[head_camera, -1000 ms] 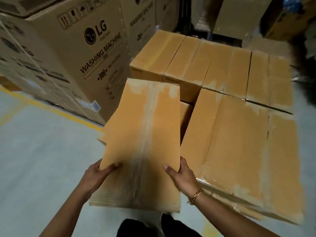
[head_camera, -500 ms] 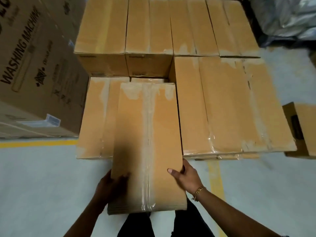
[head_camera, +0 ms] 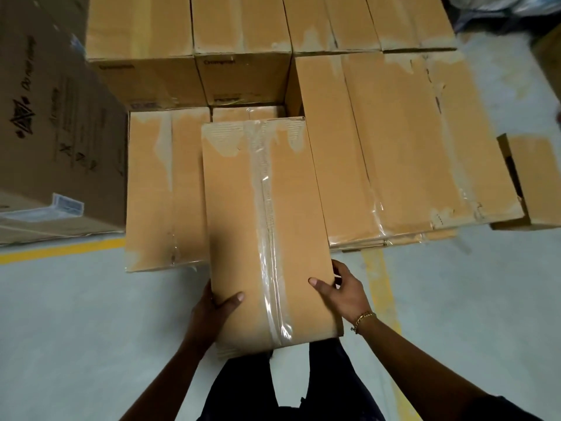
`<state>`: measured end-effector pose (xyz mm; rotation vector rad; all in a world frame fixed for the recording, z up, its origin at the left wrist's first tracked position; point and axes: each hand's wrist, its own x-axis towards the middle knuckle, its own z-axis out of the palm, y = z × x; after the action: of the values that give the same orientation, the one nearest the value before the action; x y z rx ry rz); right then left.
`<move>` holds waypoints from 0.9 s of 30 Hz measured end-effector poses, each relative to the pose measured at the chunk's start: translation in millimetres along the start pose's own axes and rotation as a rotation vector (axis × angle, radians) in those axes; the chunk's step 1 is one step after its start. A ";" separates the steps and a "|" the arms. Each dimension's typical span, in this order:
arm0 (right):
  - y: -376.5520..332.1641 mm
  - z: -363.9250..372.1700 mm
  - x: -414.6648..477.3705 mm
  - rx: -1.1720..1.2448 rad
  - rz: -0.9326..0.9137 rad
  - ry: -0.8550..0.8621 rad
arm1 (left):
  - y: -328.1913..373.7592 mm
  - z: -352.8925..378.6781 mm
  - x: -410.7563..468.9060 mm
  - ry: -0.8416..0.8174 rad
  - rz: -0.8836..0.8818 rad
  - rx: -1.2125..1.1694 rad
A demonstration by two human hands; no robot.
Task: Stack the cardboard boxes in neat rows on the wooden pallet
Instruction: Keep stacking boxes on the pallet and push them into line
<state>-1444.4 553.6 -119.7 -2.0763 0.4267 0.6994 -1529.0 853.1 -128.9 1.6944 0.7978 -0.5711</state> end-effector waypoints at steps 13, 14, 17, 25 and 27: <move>34.4 -21.0 -48.2 -0.705 -0.170 -0.281 | -43.8 -3.1 -45.9 -0.104 0.198 0.535; 36.6 -18.5 -48.8 -0.737 -0.179 -0.271 | -44.1 -3.3 -46.5 -0.102 0.201 0.547; 37.3 -12.9 -50.5 -0.798 -0.195 -0.217 | -42.2 -5.6 -47.9 -0.116 0.219 0.618; 27.2 -12.2 -50.7 -0.986 -0.194 -0.029 | -37.0 -9.8 -38.4 -0.096 0.271 0.617; 22.2 -11.9 -46.1 -1.004 -0.195 0.011 | -31.0 -10.2 -32.3 -0.084 0.283 0.609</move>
<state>-1488.5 533.2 -99.8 -2.9938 -0.1909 0.8837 -1573.8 860.6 -122.7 2.2721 0.3199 -0.7264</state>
